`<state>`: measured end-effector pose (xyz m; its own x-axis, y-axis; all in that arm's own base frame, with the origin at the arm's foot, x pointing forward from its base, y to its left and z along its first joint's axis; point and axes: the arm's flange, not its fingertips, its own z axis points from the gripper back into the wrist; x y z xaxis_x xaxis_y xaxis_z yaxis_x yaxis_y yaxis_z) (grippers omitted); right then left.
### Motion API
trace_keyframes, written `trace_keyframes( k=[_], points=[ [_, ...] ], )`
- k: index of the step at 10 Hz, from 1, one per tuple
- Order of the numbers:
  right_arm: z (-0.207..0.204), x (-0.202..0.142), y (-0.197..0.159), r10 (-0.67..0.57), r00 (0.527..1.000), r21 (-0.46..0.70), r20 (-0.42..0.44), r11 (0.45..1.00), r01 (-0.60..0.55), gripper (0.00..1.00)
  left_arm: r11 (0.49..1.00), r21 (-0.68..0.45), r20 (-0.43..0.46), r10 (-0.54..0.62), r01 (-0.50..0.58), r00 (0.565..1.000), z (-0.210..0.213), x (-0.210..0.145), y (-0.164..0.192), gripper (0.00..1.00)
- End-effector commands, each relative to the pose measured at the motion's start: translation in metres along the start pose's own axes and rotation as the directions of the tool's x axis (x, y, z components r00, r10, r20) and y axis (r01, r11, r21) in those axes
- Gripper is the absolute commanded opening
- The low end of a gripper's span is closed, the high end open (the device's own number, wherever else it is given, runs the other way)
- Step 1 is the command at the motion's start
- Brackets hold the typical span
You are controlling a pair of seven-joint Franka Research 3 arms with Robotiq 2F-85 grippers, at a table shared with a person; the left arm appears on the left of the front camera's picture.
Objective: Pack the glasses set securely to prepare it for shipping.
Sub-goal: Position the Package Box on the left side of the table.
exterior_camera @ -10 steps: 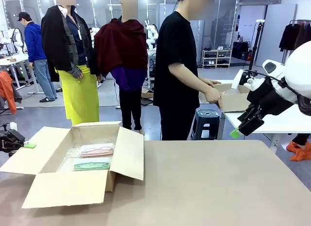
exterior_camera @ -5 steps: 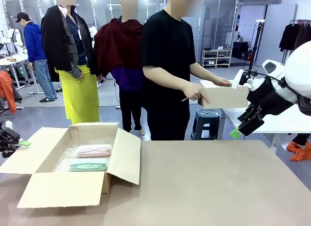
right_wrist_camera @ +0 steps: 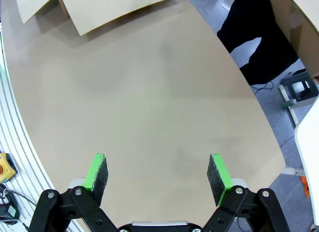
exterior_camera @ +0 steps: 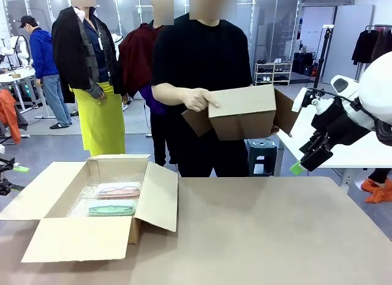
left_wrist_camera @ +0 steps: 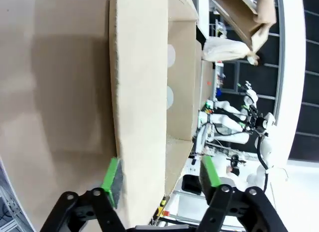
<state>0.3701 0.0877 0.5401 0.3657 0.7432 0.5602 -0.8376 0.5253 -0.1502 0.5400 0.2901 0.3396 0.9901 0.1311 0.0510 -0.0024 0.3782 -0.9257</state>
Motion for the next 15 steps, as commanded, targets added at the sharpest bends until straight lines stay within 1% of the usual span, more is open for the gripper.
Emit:
trace_keyframes(
  k=[1,2,3,4,5,6,7,9,10,12,13,14,15],
  points=[
    [0.000,0.002,0.002,0.000,1.000,-0.007,-0.004,1.000,0.000,1.00,0.991,0.127,0.090,-0.056,0.044,0.994,0.000,-0.042,-0.035,0.94],
    [0.000,0.002,0.002,0.000,1.000,-0.007,-0.004,1.000,0.000,1.00,0.985,0.159,0.121,-0.091,0.071,0.988,0.004,-0.058,-0.054,1.00],
    [0.000,0.002,0.002,0.000,1.000,-0.007,-0.004,1.000,0.000,1.00,0.972,0.211,0.140,-0.135,0.104,0.981,0.005,-0.074,-0.076,1.00],
    [0.000,0.002,0.002,0.000,1.000,-0.007,-0.004,1.000,0.000,1.00,0.949,0.282,0.167,-0.191,0.139,0.967,0.006,-0.096,-0.102,1.00],
    [0.000,0.002,0.002,0.000,1.000,-0.007,-0.004,1.000,0.000,1.00,0.928,0.328,0.180,-0.245,0.177,0.953,0.004,-0.114,-0.123,1.00],
    [0.000,0.002,0.002,0.000,1.000,-0.007,-0.004,1.000,0.000,1.00,0.902,0.374,0.186,-0.298,0.213,0.936,-0.001,-0.129,-0.140,1.00],
    [0.000,0.002,0.002,0.000,1.000,-0.007,-0.004,1.000,0.000,1.00,0.874,0.407,0.167,-0.358,0.267,0.919,-0.011,-0.142,-0.156,1.00],
    [0.000,0.002,0.002,0.000,1.000,-0.007,-0.004,1.000,0.000,1.00,0.795,0.469,0.074,-0.470,0.385,0.880,-0.049,-0.155,-0.178,1.00],
    [0.000,0.002,0.002,0.000,1.000,-0.007,-0.004,1.000,0.000,1.00,0.737,0.515,0.032,-0.527,0.438,0.850,-0.070,-0.158,-0.189,1.00],
    [0.000,0.002,0.002,0.000,1.000,-0.007,-0.004,1.000,0.000,1.00,0.617,0.570,-0.080,-0.615,0.542,0.784,-0.113,-0.168,-0.218,1.00],
    [0.000,0.002,0.002,0.000,1.000,-0.007,-0.004,1.000,0.000,1.00,0.538,0.631,-0.142,-0.629,0.560,0.764,-0.137,-0.174,-0.241,1.00],
    [0.000,0.002,0.002,0.000,1.000,-0.007,-0.004,1.000,0.000,1.00,0.474,0.665,-0.209,-0.624,0.577,0.753,-0.153,-0.186,-0.266,1.00],
    [0.000,0.002,0.002,0.000,1.000,-0.007,-0.004,1.000,0.000,1.00,0.444,0.659,-0.269,-0.614,0.607,0.742,-0.164,-0.196,-0.288,1.00]
  ],
)
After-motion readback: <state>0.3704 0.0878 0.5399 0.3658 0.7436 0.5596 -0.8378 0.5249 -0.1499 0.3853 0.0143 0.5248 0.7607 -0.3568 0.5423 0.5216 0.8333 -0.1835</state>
